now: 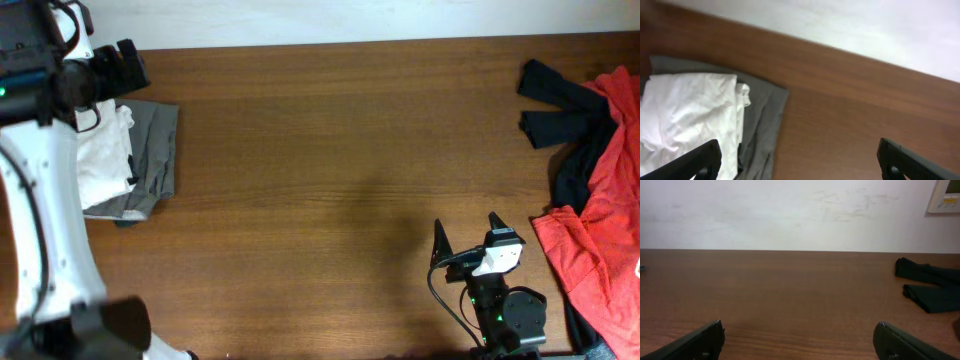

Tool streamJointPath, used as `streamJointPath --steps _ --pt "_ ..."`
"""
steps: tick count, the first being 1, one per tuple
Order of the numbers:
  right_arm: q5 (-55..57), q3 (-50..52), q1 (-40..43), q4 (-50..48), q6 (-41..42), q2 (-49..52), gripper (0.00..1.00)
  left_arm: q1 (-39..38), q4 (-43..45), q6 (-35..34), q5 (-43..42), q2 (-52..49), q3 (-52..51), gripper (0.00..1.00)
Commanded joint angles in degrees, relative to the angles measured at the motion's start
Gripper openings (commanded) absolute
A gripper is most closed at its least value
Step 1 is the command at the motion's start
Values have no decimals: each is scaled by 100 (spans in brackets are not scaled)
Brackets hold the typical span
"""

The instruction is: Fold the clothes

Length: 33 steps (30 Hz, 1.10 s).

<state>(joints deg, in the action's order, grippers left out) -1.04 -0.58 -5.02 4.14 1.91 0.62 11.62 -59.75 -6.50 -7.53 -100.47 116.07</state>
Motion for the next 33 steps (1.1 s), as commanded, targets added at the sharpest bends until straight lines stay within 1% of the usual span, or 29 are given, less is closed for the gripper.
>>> streamJointPath --steps 1,6,9,14,18,21,25,28,33 --pt "90 26 22 39 26 -11 99 -289 24 9 -59 1231 -7 99" --pt "90 26 22 39 26 -11 99 -846 26 9 -61 2437 -407 99" --pt "90 26 22 39 26 -11 99 -1237 33 9 -59 3303 -1005 99" --pt "90 26 22 39 26 -11 99 -1357 33 7 -63 4760 -2424 99" --pt "90 26 22 39 26 -11 99 -1355 68 9 -11 5912 -3893 99" --pt "90 26 22 39 26 -11 99 -1355 328 7 -20 6629 -5029 99" --pt "90 26 22 39 26 -11 99 -1355 887 7 -46 7379 -6415 99" --pt "90 26 22 39 26 -11 99 -1355 1589 7 -42 7868 -7403 99" --pt "90 26 22 39 26 -11 99 -1355 3331 7 -63 8476 -8889 99"
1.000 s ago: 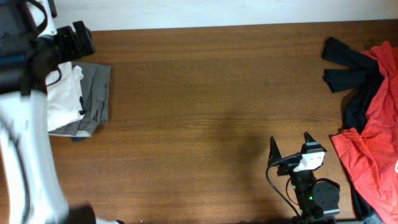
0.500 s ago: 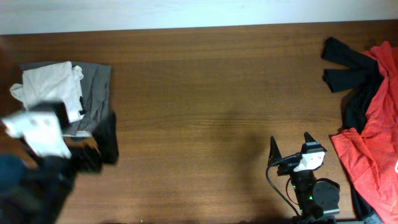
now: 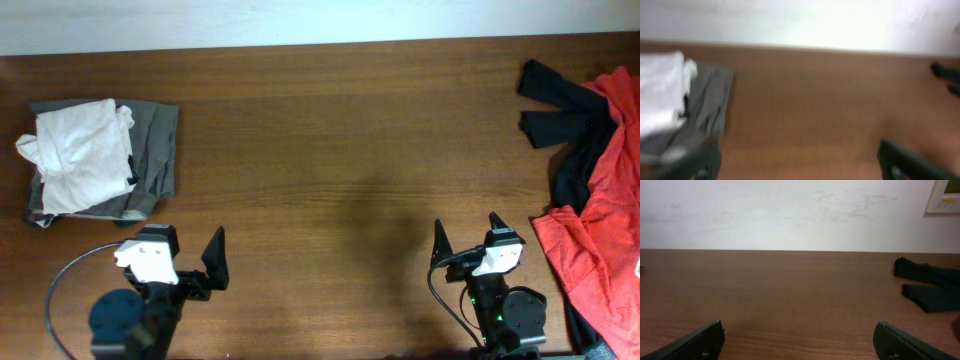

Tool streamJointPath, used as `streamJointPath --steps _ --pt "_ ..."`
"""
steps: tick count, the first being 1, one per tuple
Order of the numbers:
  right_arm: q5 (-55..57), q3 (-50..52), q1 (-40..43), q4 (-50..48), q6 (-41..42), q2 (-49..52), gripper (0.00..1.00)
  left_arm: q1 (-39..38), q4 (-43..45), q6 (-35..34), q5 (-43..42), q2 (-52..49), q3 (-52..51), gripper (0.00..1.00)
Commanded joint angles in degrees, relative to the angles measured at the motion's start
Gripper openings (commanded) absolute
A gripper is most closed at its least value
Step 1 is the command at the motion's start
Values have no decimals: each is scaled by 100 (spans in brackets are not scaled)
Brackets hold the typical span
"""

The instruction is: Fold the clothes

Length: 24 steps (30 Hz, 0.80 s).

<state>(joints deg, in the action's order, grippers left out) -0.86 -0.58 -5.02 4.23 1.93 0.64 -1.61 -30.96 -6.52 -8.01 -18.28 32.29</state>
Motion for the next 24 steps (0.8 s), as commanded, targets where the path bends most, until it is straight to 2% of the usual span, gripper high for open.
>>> streamJointPath --steps 1,5,11,24 --pt "72 26 22 31 24 -13 99 -33 750 9 -17 339 -730 99" --pt "72 26 22 31 24 -13 99 -33 1882 9 -17 643 -1606 99" --pt "72 26 22 31 24 -13 99 -50 2909 9 -20 1113 -2538 99" --pt "72 26 22 31 24 -13 99 -50 2841 11 26 1473 -2778 99"
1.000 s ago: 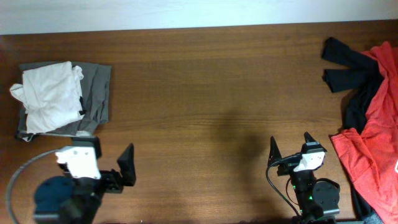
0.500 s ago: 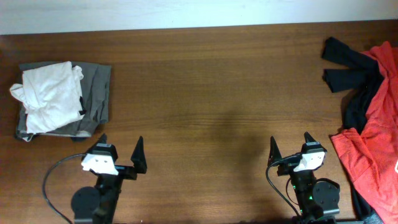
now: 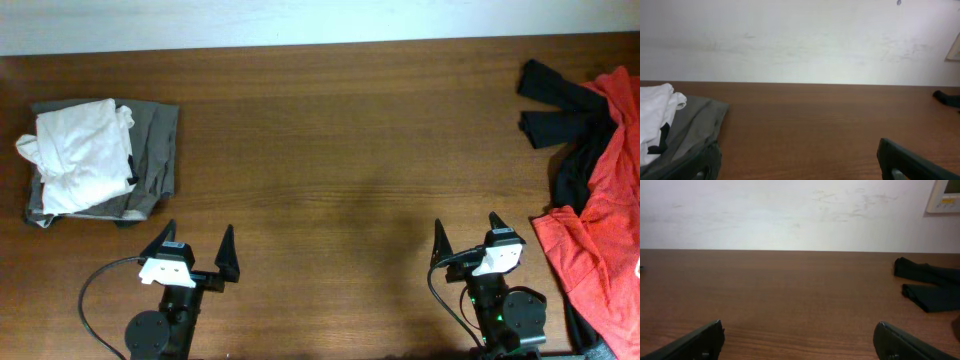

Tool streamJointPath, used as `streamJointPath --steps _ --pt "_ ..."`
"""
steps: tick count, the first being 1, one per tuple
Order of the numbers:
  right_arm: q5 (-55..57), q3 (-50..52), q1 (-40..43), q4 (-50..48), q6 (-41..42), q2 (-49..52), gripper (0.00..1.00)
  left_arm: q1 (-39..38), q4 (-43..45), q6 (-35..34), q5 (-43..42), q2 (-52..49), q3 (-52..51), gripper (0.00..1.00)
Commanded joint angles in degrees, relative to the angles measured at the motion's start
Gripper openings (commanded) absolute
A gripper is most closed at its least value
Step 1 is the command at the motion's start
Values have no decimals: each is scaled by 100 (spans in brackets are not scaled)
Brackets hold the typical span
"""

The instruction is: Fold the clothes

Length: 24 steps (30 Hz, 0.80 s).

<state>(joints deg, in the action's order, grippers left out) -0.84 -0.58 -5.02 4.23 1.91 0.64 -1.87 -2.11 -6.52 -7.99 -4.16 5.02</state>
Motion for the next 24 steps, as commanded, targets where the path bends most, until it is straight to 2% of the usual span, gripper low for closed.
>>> streamJointPath --steps 1,14,19,24 --pt "70 26 22 31 26 -13 99 -26 -48 11 31 61 -50 99" --pt "68 26 22 31 26 -13 99 -76 -120 11 142 387 -245 99" --pt "70 26 22 33 26 -13 99 -76 -671 11 197 387 -251 99" --pt "70 26 22 33 26 -13 99 -76 -658 146 308 387 -251 99"
